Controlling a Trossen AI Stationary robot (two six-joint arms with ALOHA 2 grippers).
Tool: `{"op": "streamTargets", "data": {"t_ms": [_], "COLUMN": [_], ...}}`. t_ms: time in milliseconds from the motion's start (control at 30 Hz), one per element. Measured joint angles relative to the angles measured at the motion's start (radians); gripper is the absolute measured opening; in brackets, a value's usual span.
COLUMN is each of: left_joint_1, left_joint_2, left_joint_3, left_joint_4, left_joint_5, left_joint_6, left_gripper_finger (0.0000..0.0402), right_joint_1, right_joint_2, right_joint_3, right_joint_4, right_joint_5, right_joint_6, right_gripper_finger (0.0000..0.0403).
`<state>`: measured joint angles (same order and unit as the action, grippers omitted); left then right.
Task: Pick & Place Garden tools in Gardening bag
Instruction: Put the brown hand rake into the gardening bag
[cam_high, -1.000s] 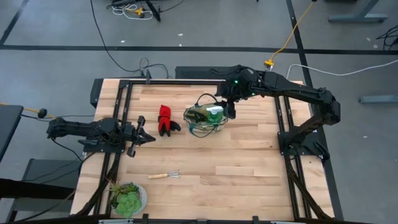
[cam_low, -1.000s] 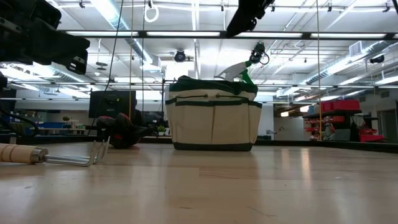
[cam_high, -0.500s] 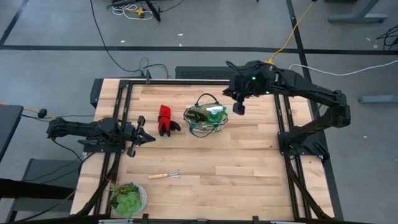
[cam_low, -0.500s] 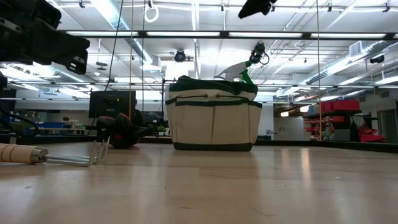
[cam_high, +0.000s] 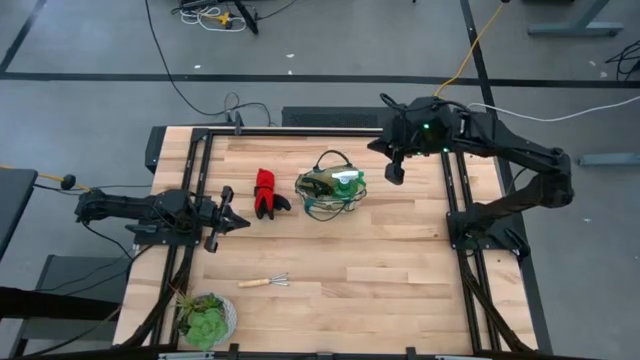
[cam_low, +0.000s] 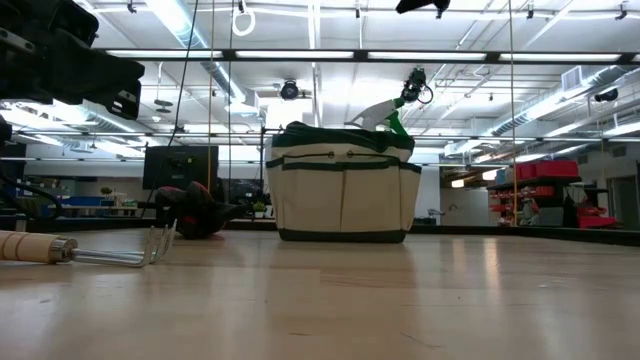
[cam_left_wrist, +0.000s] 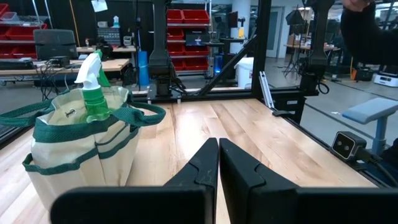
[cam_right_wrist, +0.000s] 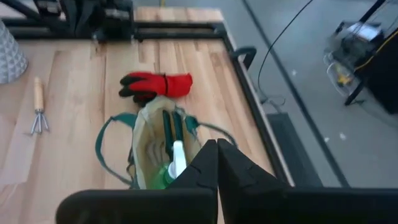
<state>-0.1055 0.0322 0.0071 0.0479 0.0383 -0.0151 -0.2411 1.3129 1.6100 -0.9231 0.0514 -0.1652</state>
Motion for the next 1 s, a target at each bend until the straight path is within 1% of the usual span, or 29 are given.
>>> {"op": "streamTargets", "data": {"t_ms": [167, 267, 567, 767, 933, 1000], "left_joint_1": [0.000, 0.000, 0.000, 0.000, 0.000, 0.000], "left_joint_2": [0.000, 0.000, 0.000, 0.000, 0.000, 0.000], "left_joint_3": [0.000, 0.000, 0.000, 0.000, 0.000, 0.000], "left_joint_4": [0.000, 0.000, 0.000, 0.000, 0.000, 0.000], "left_joint_5": [0.000, 0.000, 0.000, 0.000, 0.000, 0.000], "left_joint_6": [0.000, 0.000, 0.000, 0.000, 0.000, 0.000], "left_gripper_finger": [0.0021, 0.0021, 0.0021, 0.0021, 0.0021, 0.0021], "right_joint_1": [0.022, 0.035, 0.073, 0.140, 0.197, 0.215], "right_joint_2": [-0.046, -0.086, -0.248, -0.342, -0.403, -0.422], "right_joint_3": [-0.001, -0.042, -0.292, -0.456, -0.584, -0.633], "right_joint_4": [0.032, 0.087, 0.330, 0.517, 0.649, 0.700], "right_joint_5": [0.021, 0.022, 0.020, 0.021, 0.099, 0.107], "right_joint_6": [0.000, 0.004, 0.049, 0.052, 0.027, 0.018], "right_gripper_finger": [0.0001, 0.0001, 0.0000, 0.0000, 0.0000, 0.0000]}}
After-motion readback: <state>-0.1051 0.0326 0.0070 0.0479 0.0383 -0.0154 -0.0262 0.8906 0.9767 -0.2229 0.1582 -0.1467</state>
